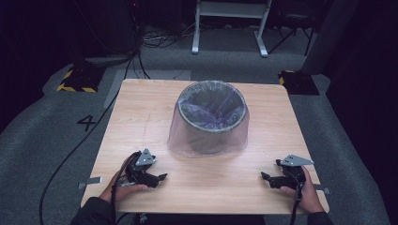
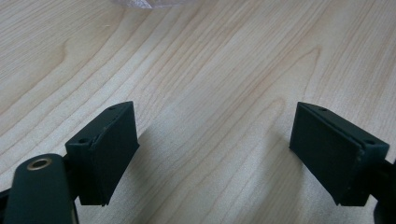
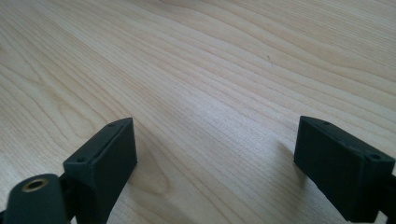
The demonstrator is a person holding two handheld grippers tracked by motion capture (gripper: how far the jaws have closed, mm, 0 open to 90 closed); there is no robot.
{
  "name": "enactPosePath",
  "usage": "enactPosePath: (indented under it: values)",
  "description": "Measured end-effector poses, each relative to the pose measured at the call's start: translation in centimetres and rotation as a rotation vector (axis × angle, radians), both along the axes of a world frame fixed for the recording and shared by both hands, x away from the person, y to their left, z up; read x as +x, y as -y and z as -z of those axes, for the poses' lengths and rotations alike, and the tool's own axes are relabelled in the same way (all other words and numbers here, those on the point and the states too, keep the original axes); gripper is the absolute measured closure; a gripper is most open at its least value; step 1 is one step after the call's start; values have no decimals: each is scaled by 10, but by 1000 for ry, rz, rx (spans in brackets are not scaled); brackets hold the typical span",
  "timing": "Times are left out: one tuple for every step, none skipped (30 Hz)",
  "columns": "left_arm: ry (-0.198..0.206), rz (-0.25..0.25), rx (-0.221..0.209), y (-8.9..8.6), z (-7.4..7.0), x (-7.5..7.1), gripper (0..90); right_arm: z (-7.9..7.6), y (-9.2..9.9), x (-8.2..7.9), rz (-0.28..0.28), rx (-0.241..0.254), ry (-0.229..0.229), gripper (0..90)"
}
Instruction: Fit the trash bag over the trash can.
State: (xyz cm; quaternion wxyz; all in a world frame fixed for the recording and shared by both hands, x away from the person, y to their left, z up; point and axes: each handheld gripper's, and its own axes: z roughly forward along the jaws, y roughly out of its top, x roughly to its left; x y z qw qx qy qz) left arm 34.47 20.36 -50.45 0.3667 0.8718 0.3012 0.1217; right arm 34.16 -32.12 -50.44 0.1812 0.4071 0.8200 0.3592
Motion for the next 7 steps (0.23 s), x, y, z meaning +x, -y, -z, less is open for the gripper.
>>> enactPosePath:
  values:
    - [0,0,-1,0,0,0,147,0,0,0,0,0,0,130]
    - [-1,1,-1,0,0,0,147,0,0,0,0,0,0,130]
    - [-1,2,-1,0,0,0,147,0,0,0,0,0,0,130]
    - [-1,2,-1,0,0,0,147,0,0,0,0,0,0,130]
    - [-1,2,-1,0,0,0,147,0,0,0,0,0,0,130]
    - [-1,2,-1,0,0,0,147,0,0,0,0,0,0,130]
    - [-1,2,0,0,0,0,147,0,0,0,0,0,0,130]
